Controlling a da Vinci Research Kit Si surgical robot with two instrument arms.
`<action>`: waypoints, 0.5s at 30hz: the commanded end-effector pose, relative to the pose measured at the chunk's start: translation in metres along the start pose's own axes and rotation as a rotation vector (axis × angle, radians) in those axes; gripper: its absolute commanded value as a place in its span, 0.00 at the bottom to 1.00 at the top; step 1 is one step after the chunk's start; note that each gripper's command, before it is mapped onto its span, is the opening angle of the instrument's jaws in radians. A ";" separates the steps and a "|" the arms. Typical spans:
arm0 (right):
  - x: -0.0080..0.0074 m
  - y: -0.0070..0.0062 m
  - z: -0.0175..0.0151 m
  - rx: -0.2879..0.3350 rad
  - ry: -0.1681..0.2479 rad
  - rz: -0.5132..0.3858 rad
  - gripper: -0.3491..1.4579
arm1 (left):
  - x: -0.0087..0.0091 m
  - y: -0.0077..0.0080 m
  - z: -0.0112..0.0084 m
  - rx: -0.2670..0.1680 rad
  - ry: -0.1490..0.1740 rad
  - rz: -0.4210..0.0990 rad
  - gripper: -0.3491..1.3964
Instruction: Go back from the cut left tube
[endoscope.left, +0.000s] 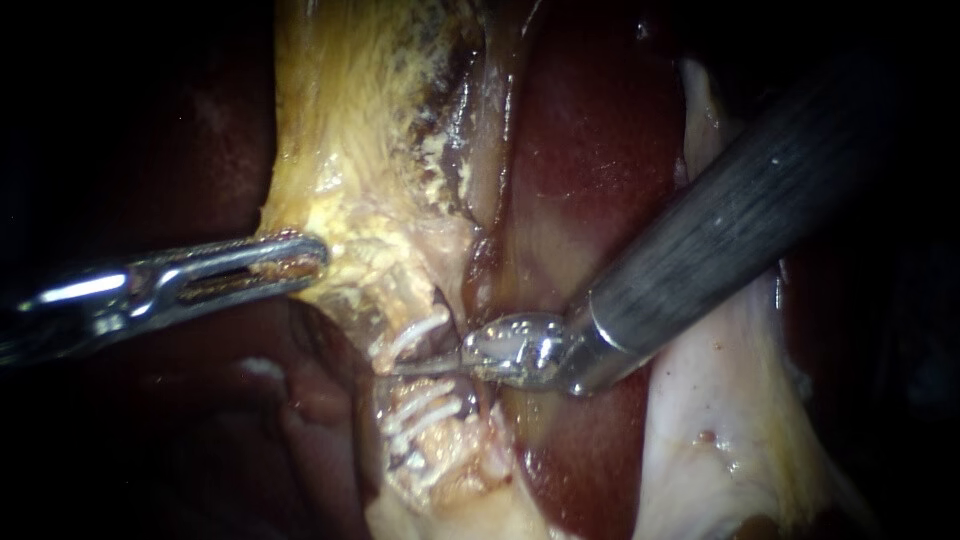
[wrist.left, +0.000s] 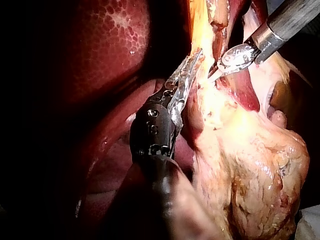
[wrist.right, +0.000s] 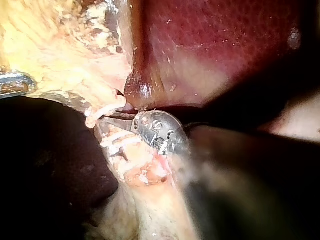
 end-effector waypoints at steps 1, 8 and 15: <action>0.0000 0.0000 0.0000 0.000 0.000 0.000 0.00 | 0.0000 0.0000 0.0000 0.000 0.000 0.000 0.00; 0.0003 -0.0006 0.0002 0.000 0.003 0.004 0.25 | 0.0000 0.0000 0.0000 0.000 0.000 0.000 0.00; 0.0005 -0.0006 0.0005 0.003 0.006 0.004 0.56 | 0.0000 0.0000 0.0000 0.000 0.000 0.000 0.00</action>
